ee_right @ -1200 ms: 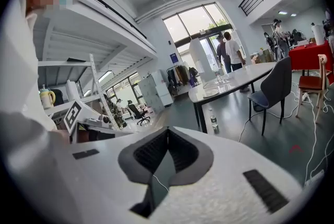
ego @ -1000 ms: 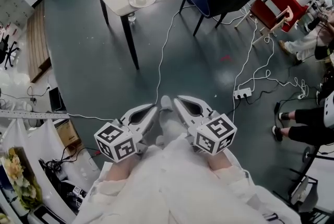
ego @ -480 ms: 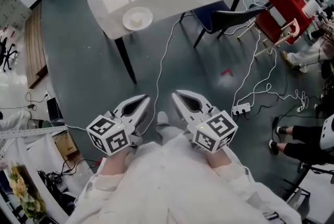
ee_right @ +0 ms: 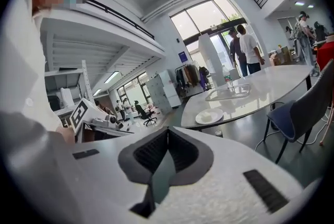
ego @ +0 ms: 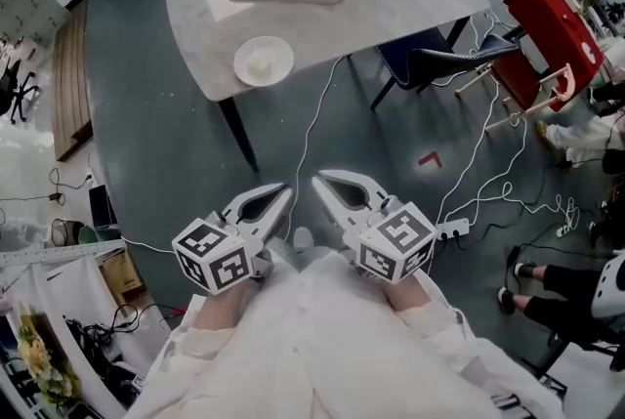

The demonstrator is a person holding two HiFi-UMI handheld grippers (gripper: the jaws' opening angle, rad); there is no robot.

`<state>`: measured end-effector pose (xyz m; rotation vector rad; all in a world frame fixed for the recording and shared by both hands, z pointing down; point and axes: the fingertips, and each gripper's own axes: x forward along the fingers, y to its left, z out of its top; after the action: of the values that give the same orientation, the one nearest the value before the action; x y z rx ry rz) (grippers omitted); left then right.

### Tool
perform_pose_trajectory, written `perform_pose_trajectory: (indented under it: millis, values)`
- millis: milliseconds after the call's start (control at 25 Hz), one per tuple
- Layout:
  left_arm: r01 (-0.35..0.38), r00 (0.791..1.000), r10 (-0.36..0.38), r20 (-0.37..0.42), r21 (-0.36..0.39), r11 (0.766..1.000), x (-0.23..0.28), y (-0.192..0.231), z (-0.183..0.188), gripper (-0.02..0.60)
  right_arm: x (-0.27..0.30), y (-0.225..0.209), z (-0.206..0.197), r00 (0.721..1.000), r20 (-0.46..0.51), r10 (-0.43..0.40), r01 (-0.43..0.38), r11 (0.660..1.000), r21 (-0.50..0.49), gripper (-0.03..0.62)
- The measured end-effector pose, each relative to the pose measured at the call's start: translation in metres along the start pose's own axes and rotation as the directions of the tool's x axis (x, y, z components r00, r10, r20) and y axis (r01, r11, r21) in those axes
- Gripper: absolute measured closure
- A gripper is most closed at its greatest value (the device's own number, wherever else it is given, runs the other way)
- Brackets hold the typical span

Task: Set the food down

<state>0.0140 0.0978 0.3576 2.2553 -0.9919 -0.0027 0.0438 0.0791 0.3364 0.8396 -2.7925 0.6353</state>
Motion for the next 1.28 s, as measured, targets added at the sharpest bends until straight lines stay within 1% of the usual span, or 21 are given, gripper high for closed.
perform_pose_trajectory:
  millis: [80,280,400,520,800,1080,1280]
  values:
    - [-0.011,1.0,0.011,0.005,-0.014,1.0,0.0,0.006,0.001,0.555,0.004,-0.003,-0.006,1.0,-0.027,0.009,-0.009,1.0,-0.005,0.592]
    - [-0.047,0.999,0.048,0.014,-0.055,0.997,-0.004,0.032,0.001,0.555,0.013,-0.015,-0.013,0.998,-0.055,-0.007,0.008,1.0,0.014,0.592]
    - [-0.052,0.999,0.052,0.005,-0.076,0.996,0.0,0.045,0.001,0.555,0.02,-0.026,-0.012,0.998,-0.062,-0.018,0.019,1.0,0.022,0.592]
    - [-0.049,0.999,0.049,0.002,-0.075,0.996,0.007,0.057,0.009,0.555,0.031,-0.039,-0.005,0.998,-0.056,-0.032,0.034,0.999,0.028,0.592]
    - [-0.011,1.0,0.011,-0.001,-0.052,0.999,0.036,0.099,0.053,0.555,0.082,-0.074,0.027,0.998,-0.035,-0.058,0.058,0.998,0.013,0.592]
    - [0.039,0.999,-0.039,-0.013,-0.012,0.999,0.07,0.144,0.121,0.555,0.141,-0.111,0.076,0.997,0.012,-0.079,0.079,0.997,0.015,0.592]
    - [0.071,0.996,-0.071,-0.046,0.004,0.997,0.088,0.179,0.156,0.555,0.182,-0.131,0.1,0.995,0.02,-0.098,0.098,0.995,0.014,0.592]
